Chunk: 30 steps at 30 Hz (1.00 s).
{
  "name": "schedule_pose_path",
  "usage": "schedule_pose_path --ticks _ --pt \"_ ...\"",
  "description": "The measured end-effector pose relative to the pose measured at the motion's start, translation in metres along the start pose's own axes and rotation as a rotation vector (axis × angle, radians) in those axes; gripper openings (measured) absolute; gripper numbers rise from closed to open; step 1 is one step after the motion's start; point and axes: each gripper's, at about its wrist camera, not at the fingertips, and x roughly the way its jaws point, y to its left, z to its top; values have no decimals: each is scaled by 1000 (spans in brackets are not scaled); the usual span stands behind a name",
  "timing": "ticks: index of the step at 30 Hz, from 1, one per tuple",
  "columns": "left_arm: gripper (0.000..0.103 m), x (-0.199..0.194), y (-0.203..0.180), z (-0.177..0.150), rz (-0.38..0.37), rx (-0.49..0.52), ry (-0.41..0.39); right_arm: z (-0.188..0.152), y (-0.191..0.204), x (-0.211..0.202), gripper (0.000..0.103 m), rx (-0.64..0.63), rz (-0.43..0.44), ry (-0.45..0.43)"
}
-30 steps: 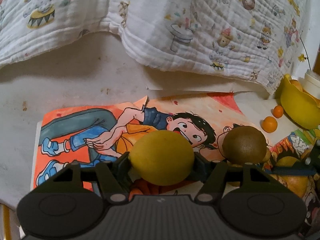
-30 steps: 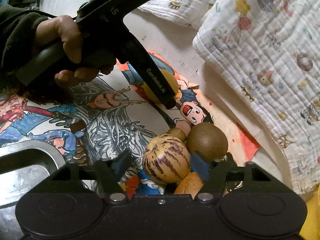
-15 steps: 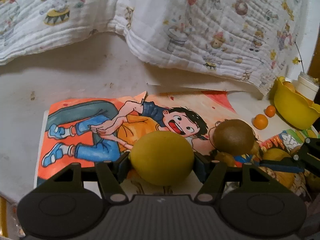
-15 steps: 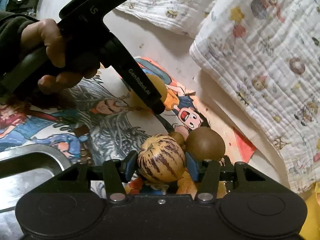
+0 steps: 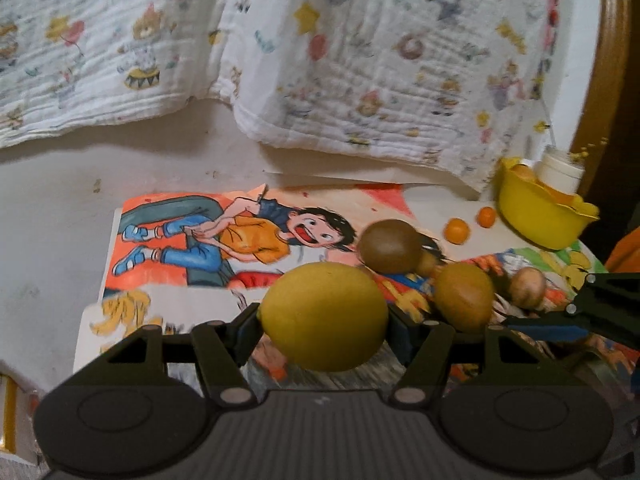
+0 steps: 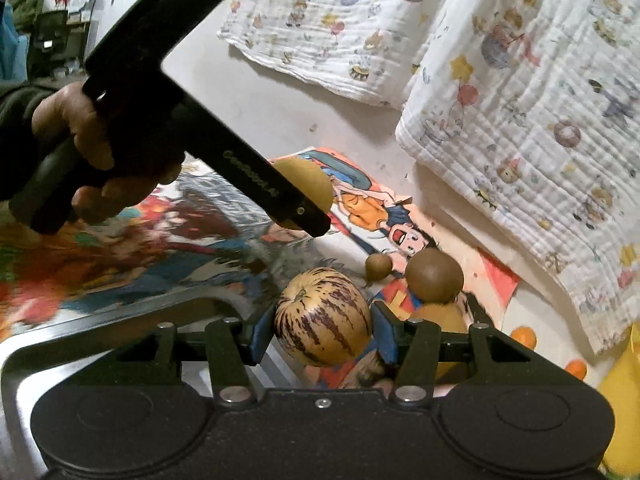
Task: Organize fruits
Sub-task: 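Lift the pepino with the right tool while the left tool carries the lemon over the tray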
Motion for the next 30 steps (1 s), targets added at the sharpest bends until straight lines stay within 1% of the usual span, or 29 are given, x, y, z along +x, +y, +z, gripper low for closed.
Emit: schedule_pose_path --ticks 5,11,14,19,25,30 --pt "69 -36 -21 -23 9 2 -14 -16 8 -39 54 49 23 -4" --pt "69 -79 -41 -52 -14 -5 -36 -37 22 -76 54 97 57 5" --pt "69 -94 -51 -68 -26 -6 -31 -47 30 -90 54 118 67 15" --pt "69 -112 -66 -93 -42 24 -19 -60 42 -109 54 157 88 27" --pt "69 -123 -79 -120 -54 37 6 -71 49 -118 54 189 82 51" --pt "69 -128 -86 -132 -53 70 10 -80 51 -120 54 209 68 72"
